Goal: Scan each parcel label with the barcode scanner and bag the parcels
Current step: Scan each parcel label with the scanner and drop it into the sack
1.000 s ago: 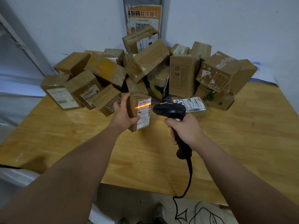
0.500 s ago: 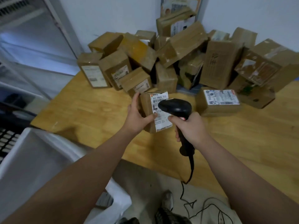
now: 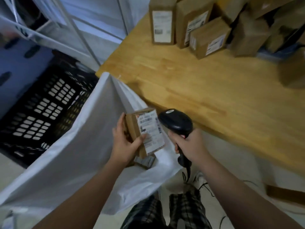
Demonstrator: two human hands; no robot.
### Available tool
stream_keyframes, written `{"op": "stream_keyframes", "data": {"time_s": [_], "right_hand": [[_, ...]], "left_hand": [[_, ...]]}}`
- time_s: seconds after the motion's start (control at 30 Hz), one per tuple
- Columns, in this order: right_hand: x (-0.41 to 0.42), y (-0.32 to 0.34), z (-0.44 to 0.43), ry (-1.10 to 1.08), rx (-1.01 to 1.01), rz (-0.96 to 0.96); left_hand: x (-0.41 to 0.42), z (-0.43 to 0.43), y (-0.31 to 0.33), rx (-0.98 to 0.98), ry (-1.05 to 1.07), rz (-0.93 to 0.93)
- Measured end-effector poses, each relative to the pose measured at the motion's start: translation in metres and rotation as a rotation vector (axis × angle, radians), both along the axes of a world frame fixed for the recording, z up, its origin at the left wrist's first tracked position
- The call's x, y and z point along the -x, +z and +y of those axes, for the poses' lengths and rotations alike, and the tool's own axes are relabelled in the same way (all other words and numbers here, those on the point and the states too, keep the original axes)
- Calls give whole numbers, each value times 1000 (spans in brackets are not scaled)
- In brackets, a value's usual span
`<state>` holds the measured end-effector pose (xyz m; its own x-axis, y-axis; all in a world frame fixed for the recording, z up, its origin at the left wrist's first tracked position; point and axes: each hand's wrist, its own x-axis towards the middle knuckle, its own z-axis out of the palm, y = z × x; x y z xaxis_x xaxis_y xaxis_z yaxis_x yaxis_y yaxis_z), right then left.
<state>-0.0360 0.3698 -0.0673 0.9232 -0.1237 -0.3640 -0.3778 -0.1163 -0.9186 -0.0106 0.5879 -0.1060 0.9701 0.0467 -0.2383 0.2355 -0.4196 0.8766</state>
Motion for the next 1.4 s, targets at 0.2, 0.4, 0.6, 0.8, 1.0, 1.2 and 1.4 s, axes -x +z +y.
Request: {"op": "stream_keyframes", "data": {"time_s": [0.2, 0.4, 0.6, 0.8, 1.0, 1.2, 1.4], "right_hand": [[12, -71, 44, 84, 140, 118], [18, -150, 62, 61, 372, 215], [-5, -203, 83, 172, 520, 114], [-12, -223, 79, 170, 583, 45], [-8, -194, 78, 163, 621, 60], [5, -139, 64, 129, 600, 156], [9, -68, 33, -12, 535, 128]], "left_hand": [[-2, 49, -90, -523, -108, 262], [-32, 60, -202, -785, -123, 431], [-67, 43, -288, -720, -3, 372], [-96, 29, -301, -651, 29, 310], [-84, 37, -256, -676, -58, 323], [-43, 31, -164, -606, -88, 264], [-16, -9, -47, -480, -151, 26]]}}
